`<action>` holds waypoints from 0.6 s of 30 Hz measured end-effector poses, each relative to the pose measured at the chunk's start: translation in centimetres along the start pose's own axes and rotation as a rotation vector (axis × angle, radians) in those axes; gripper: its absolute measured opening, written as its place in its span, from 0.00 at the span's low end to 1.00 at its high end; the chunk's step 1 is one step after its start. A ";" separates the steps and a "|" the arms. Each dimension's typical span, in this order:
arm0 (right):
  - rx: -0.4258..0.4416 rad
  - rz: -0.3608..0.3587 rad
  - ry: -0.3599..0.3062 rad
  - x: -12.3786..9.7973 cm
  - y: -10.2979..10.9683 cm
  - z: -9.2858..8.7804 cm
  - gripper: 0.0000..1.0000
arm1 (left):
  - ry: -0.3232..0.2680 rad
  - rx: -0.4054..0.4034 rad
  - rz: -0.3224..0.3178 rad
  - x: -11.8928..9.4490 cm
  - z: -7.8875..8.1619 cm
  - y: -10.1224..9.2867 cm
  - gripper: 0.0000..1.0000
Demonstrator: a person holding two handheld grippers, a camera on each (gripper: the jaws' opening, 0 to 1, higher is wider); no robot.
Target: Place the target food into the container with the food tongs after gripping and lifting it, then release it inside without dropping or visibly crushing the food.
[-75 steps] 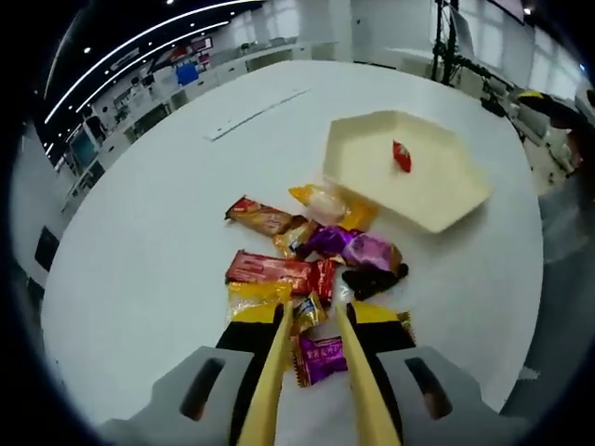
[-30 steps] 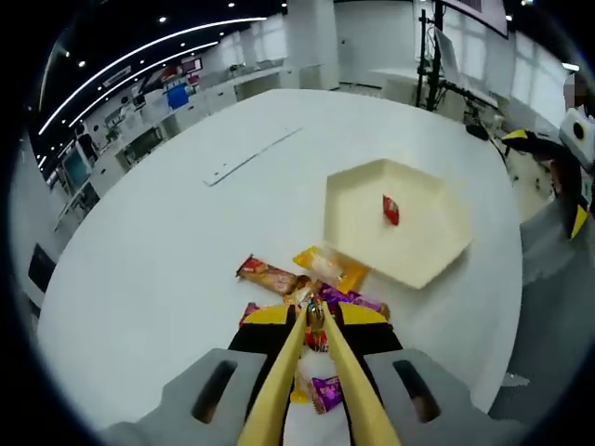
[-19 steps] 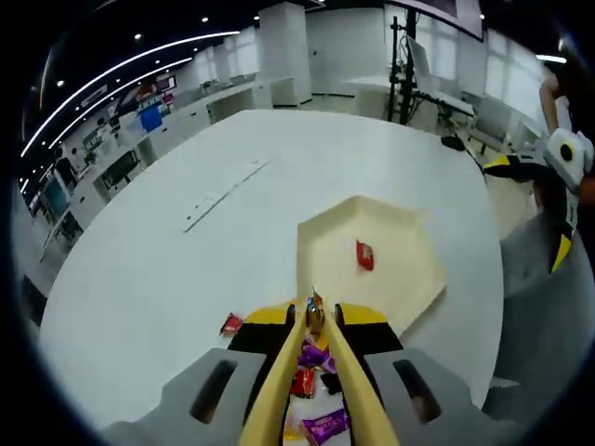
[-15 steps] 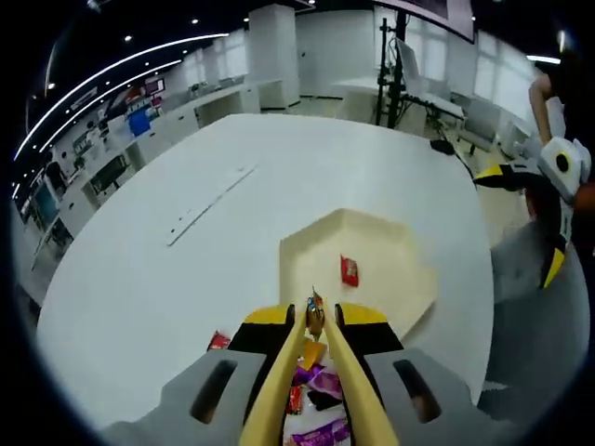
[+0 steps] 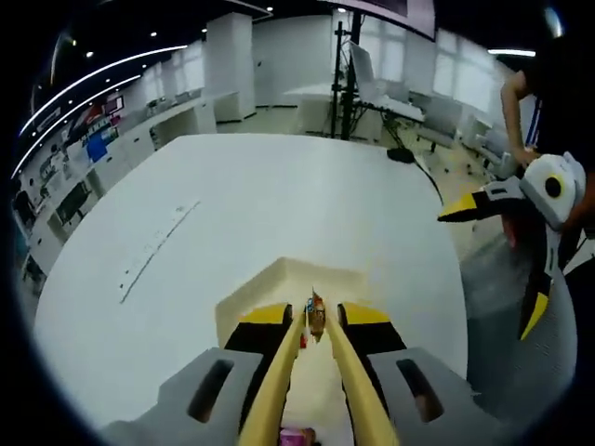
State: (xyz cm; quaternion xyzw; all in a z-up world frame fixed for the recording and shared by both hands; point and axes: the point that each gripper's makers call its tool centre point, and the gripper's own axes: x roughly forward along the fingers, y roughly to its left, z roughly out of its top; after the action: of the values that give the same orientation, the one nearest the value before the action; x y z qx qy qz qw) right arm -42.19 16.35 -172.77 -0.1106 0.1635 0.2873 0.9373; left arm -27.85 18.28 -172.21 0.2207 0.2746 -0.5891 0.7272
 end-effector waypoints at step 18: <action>-0.001 0.002 0.004 0.0 0.0 -0.1 0.99 | -0.073 0.035 -0.073 -2.6 0.4 -0.5 0.21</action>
State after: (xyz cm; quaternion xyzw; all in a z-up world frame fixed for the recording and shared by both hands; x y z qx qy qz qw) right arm -42.19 16.37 -172.88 -0.1116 0.1654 0.2883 0.9365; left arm -28.67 19.81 -170.15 0.2014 0.2454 -0.6276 0.7109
